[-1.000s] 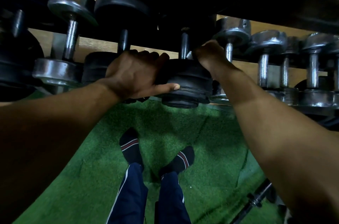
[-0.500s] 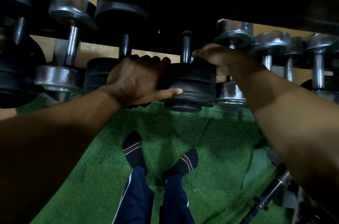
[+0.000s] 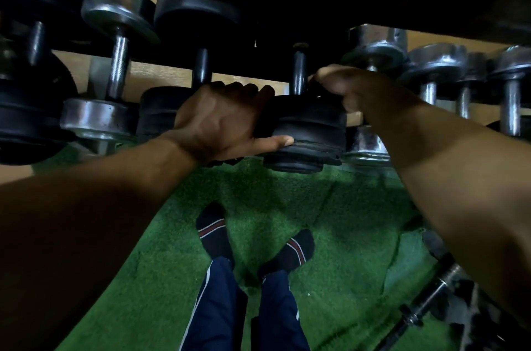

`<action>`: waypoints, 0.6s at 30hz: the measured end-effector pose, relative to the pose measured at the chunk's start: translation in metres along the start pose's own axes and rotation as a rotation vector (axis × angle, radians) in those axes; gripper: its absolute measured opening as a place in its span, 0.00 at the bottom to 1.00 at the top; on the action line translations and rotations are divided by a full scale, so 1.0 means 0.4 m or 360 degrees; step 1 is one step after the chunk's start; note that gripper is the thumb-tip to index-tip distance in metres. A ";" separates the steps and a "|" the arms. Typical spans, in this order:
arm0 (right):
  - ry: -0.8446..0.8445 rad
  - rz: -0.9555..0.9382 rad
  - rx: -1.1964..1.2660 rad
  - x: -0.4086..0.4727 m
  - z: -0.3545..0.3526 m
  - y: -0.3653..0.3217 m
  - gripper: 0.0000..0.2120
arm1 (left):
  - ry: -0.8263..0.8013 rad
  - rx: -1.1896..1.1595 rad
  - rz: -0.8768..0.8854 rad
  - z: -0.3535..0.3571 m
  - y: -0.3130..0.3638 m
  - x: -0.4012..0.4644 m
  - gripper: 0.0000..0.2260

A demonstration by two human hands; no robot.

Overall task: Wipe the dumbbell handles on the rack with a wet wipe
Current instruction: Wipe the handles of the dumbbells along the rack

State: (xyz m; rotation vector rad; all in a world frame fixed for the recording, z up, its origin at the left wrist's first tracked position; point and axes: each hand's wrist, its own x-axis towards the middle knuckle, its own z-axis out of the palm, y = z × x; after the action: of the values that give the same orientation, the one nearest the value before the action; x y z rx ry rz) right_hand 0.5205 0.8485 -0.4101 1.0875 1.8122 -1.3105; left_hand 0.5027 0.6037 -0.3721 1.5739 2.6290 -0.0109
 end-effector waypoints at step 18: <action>0.0552 -0.1440 -0.1938 -0.002 0.019 -0.068 0.15 | 0.0014 -0.0027 -0.0020 0.003 0.004 0.001 0.37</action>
State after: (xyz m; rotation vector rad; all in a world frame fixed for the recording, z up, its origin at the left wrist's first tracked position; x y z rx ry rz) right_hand 0.4969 0.8365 -0.4001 -0.2453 2.8377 -0.1237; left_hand 0.5040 0.6046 -0.3732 1.5560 2.6386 0.0174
